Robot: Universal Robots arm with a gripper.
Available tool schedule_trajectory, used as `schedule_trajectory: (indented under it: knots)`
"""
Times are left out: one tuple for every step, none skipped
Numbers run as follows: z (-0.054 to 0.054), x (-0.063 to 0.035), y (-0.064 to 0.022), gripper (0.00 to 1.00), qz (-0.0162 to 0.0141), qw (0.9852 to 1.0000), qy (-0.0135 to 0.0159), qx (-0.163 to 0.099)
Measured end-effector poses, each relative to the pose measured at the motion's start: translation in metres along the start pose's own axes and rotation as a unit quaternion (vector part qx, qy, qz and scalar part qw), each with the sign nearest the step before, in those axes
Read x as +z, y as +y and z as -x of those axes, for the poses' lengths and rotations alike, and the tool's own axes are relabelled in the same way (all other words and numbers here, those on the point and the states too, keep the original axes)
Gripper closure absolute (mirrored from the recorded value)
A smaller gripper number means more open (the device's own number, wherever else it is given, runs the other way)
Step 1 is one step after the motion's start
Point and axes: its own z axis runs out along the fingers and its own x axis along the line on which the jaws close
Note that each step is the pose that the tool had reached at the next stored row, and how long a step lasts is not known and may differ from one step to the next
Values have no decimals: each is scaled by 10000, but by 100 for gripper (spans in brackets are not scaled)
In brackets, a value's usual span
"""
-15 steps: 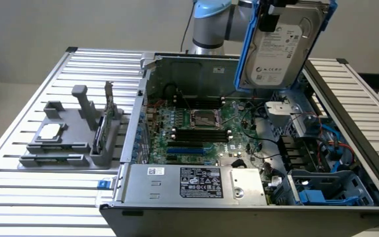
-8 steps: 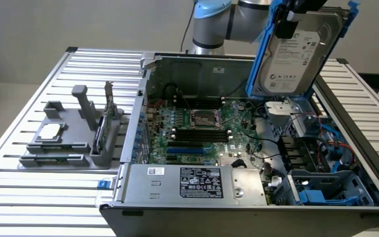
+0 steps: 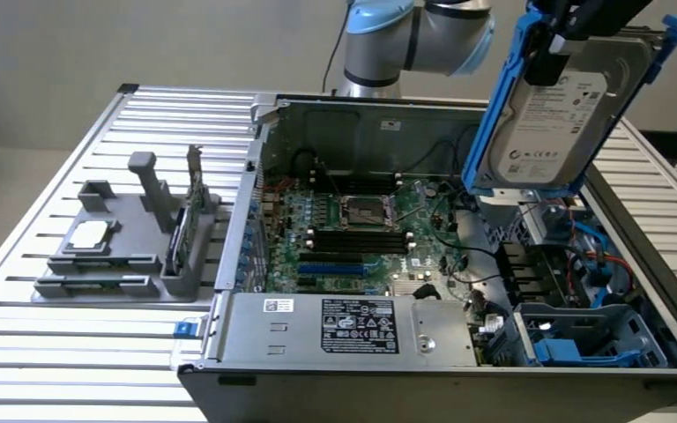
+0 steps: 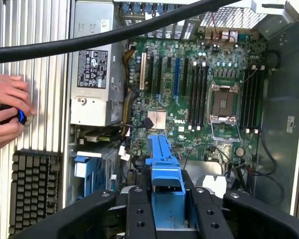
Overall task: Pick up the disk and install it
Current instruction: 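Pick up the disk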
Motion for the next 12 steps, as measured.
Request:
schedule_trajectory:
  knots:
    - [-31,1,-21,67,2,10000,0,0]
    - [-62,0,-41,67,5,10000,1,0]
    - [-93,1,-61,67,7,10000,0,0]
    - [-124,2,-82,67,10,10000,0,0]
    - [-154,3,-103,67,12,10000,0,-1]
    - [-187,3,-127,67,15,10000,0,-1]
    - [-217,4,-148,67,16,10000,0,-1]
    - [-247,5,-170,67,18,10000,-1,-1]
    - [-278,5,-192,67,21,10000,0,-1]
    - [-307,6,-214,67,22,10000,-1,-1]
    - [-337,6,-236,67,24,10000,-1,-1]
    - [-366,7,-259,67,25,10000,-1,-1]
